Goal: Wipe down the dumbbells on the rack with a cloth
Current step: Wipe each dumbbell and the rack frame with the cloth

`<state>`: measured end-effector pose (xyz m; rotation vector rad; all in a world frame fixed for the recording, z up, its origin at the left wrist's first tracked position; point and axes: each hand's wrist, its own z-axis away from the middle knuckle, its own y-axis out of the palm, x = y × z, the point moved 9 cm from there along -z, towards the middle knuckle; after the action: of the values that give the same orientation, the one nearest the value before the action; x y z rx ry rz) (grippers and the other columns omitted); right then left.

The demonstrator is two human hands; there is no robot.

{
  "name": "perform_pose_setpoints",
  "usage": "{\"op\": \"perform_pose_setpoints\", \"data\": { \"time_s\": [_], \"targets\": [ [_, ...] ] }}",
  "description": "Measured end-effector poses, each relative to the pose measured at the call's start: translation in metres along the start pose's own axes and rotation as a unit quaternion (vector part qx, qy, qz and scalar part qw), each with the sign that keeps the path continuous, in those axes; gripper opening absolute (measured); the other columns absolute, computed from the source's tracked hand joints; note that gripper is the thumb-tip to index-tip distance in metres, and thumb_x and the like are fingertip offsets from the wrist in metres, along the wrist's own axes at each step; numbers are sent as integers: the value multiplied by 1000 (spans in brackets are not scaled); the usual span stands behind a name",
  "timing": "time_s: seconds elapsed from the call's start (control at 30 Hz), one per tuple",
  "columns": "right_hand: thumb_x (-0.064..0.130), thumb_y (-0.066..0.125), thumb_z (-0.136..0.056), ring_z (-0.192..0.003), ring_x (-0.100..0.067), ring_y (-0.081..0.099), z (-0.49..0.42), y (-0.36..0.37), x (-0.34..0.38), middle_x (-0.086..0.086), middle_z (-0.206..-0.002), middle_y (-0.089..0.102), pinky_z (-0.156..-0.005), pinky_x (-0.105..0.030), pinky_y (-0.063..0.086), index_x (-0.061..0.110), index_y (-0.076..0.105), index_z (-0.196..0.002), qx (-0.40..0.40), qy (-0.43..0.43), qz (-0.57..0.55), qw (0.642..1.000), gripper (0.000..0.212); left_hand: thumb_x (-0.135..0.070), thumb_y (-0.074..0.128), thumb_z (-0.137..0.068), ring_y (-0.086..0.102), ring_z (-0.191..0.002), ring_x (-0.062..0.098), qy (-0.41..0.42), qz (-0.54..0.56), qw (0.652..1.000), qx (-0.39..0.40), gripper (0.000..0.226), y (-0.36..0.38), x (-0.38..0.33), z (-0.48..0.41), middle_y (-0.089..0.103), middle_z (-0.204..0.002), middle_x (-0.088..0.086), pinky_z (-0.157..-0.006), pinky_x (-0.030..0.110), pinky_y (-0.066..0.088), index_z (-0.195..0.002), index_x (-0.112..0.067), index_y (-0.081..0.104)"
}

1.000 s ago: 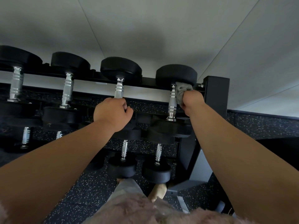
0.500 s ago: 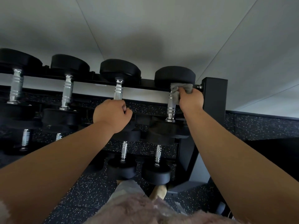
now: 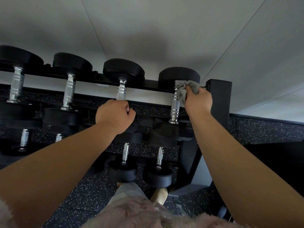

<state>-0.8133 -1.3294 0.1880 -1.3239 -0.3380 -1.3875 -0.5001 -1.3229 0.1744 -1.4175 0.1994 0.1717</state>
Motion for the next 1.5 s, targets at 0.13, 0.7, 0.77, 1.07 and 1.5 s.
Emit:
{"op": "perform_pose_setpoints", "data": {
  "time_s": [0.13, 0.7, 0.77, 1.07, 1.5],
  "targets": [
    [39, 63, -98, -79, -9, 64, 9, -20, 13, 5, -90, 65, -71, -28, 55, 21, 62, -93, -73, -87, 57, 992, 18, -46, 52, -94, 56, -82, 15, -1, -3, 1000, 0, 26, -1, -1, 0, 59, -74, -10, -63, 30, 39, -77, -29, 60],
    [34, 45, -108, -101, -15, 63, -8, -5, 90, -1, -114, 64, -92, -36, 55, 20, 61, -116, -68, -238, 48, 968, 22, -44, 54, -93, 55, -77, 14, 2, 8, 1000, -3, 26, -4, -3, 3, 56, -72, -9, -61, 30, 45, -74, -27, 59],
    [38, 50, -106, -119, -14, 57, -2, 30, 103, 0, -134, 57, -106, -34, 48, 24, 52, -142, 21, -297, 139, 944, 38, -43, 55, -94, 55, -76, 15, 2, 9, 1000, -1, 26, -4, -3, 3, 56, -72, -10, -61, 30, 45, -74, -26, 60],
    [38, 55, -102, -109, -15, 61, -35, 5, 67, 1, -125, 59, -96, -40, 56, 33, 48, -138, -14, -237, 79, 968, 36, -43, 56, -92, 56, -79, 12, 1, 17, 1000, -3, 25, -2, 0, 1, 60, -72, -11, -58, 28, 45, -74, -28, 60],
    [34, 55, -98, -97, -29, 60, -9, 90, 114, -9, -116, 59, -82, -41, 45, 20, 54, -129, 53, -462, 449, 763, 34, -49, 52, -90, 59, -69, 10, -11, 11, 1000, 9, 25, 6, 7, -2, 63, -80, -11, -57, 26, 47, -73, -32, 58]
  ]
}}
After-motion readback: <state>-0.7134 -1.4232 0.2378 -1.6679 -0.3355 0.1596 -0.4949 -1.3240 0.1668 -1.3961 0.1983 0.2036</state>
